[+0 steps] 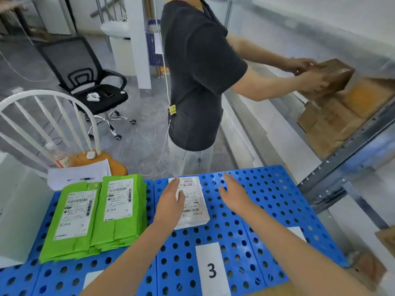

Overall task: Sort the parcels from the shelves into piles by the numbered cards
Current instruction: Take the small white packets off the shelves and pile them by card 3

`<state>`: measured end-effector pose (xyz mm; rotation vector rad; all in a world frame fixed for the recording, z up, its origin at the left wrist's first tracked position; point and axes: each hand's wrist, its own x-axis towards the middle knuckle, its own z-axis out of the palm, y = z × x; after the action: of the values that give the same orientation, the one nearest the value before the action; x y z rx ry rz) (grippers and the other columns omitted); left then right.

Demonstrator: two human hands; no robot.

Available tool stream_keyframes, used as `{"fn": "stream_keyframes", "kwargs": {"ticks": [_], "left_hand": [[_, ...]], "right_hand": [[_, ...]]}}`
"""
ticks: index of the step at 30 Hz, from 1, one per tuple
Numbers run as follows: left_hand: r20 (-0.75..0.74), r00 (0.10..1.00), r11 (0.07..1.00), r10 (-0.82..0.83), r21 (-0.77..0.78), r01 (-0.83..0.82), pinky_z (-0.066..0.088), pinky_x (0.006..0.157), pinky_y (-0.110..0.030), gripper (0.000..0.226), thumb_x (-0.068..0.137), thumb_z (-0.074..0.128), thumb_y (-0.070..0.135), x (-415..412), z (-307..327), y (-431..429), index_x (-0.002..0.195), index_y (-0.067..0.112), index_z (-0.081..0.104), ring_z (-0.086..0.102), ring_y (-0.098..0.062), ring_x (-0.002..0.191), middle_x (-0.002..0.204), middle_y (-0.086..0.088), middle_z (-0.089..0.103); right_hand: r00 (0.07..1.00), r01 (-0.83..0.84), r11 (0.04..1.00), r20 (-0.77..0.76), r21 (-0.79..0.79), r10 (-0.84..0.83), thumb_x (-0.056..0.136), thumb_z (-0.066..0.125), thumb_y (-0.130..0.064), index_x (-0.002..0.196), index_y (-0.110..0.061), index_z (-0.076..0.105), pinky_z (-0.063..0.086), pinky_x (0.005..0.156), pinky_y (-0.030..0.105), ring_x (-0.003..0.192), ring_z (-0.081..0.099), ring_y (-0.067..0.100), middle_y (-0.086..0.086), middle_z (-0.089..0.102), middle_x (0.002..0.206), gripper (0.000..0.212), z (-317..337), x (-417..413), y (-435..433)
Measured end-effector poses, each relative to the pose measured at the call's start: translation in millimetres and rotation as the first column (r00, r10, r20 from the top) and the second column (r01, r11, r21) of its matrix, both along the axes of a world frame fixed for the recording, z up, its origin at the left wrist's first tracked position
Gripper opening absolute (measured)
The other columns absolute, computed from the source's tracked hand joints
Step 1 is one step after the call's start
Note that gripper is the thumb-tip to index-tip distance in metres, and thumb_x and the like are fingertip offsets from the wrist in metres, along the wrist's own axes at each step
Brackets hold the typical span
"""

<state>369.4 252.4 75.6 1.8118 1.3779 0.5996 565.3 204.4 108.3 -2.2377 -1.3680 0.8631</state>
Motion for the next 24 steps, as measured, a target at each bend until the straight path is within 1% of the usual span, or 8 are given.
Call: {"fn": "stream_keyframes", "kwargs": {"ticks": [4, 6, 9, 11, 14, 17, 20, 24], "left_hand": [[-0.166, 0.973, 0.962, -0.161, 0.194, 0.193, 0.013, 0.118, -0.024, 0.051, 0.103, 0.036, 0.025, 18, 38, -5, 0.151, 0.010, 0.023, 0.016, -0.016, 0.146, 0.158, -0.003, 0.022], [-0.205, 0.959, 0.948, -0.194, 0.214, 0.238, 0.010, 0.119, -0.026, 0.052, 0.104, 0.033, 0.026, 29, 59, -19, 0.151, 0.007, 0.021, 0.013, -0.017, 0.147, 0.158, -0.006, 0.020], [-0.265, 0.927, 0.905, -0.265, 0.264, 0.334, 0.008, 0.120, -0.029, 0.053, 0.104, 0.033, 0.025, 48, 84, -42, 0.151, 0.006, 0.017, 0.010, -0.019, 0.147, 0.158, -0.006, 0.017], [-0.304, 0.904, 0.863, -0.301, 0.317, 0.394, 0.009, 0.120, -0.030, 0.054, 0.104, 0.034, 0.026, 61, 96, -56, 0.151, 0.006, 0.017, 0.011, -0.018, 0.147, 0.158, -0.006, 0.017], [-0.349, 0.862, 0.809, -0.369, 0.337, 0.482, 0.007, 0.121, -0.029, 0.056, 0.104, 0.033, 0.029, 81, 119, -85, 0.151, 0.007, 0.015, 0.009, -0.018, 0.148, 0.160, -0.006, 0.014], [-0.361, 0.821, 0.731, -0.442, 0.386, 0.563, 0.007, 0.119, -0.028, 0.053, 0.104, 0.033, 0.030, 107, 142, -131, 0.149, 0.006, 0.020, 0.015, -0.019, 0.145, 0.156, -0.007, 0.021], [-0.377, 0.759, 0.635, -0.532, 0.415, 0.651, 0.011, 0.119, -0.030, 0.056, 0.103, 0.035, 0.031, 134, 161, -195, 0.150, 0.003, 0.019, 0.016, -0.022, 0.145, 0.157, -0.009, 0.021], [-0.287, 0.659, 0.519, -0.696, 0.432, 0.737, 0.020, 0.118, -0.039, 0.053, 0.100, 0.045, 0.025, 163, 179, -299, 0.145, 0.002, 0.032, 0.024, -0.029, 0.143, 0.154, -0.015, 0.028]], "right_hand": [[0.990, -0.097, 0.993, 0.109, 0.067, 0.090, 0.103, 0.041, -0.023, 0.153, -0.014, 0.022, 0.022, 0.119, 0.033, 0.148, 0.018, 0.017, 0.003, 0.017, 0.161, 0.054, 39, 7, -20], [0.983, -0.119, 0.990, 0.149, 0.074, 0.107, 0.102, 0.043, -0.024, 0.153, -0.015, 0.021, 0.022, 0.118, 0.032, 0.147, 0.019, 0.017, 0.002, 0.019, 0.160, 0.055, 53, 11, -37], [0.969, -0.092, 0.990, 0.240, 0.111, 0.063, 0.102, 0.043, -0.026, 0.153, -0.015, 0.019, 0.019, 0.119, 0.032, 0.148, 0.016, 0.018, 0.003, 0.016, 0.161, 0.057, 74, 23, -69], [0.956, -0.062, 0.987, 0.293, 0.145, 0.017, 0.103, 0.043, -0.025, 0.153, -0.014, 0.018, 0.016, 0.119, 0.032, 0.148, 0.014, 0.018, 0.002, 0.015, 0.161, 0.057, 89, 33, -95], [0.949, 0.003, 0.975, 0.306, 0.223, -0.073, 0.102, 0.043, -0.025, 0.153, -0.013, 0.020, 0.016, 0.121, 0.035, 0.148, 0.014, 0.021, 0.004, 0.018, 0.160, 0.057, 111, 47, -145], [0.925, 0.113, 0.953, 0.320, 0.280, -0.203, 0.102, 0.043, -0.027, 0.153, -0.011, 0.019, 0.015, 0.121, 0.035, 0.148, 0.015, 0.021, 0.006, 0.018, 0.160, 0.058, 128, 58, -211], [0.877, 0.225, 0.924, 0.350, 0.310, -0.331, 0.101, 0.045, -0.026, 0.152, -0.012, 0.022, 0.016, 0.119, 0.032, 0.147, 0.017, 0.021, 0.005, 0.020, 0.159, 0.057, 140, 64, -288], [0.774, 0.408, 0.849, 0.368, 0.335, -0.516, 0.100, 0.046, -0.027, 0.151, -0.011, 0.023, 0.017, 0.119, 0.033, 0.147, 0.018, 0.023, 0.009, 0.021, 0.159, 0.059, 152, 66, -404]]}}
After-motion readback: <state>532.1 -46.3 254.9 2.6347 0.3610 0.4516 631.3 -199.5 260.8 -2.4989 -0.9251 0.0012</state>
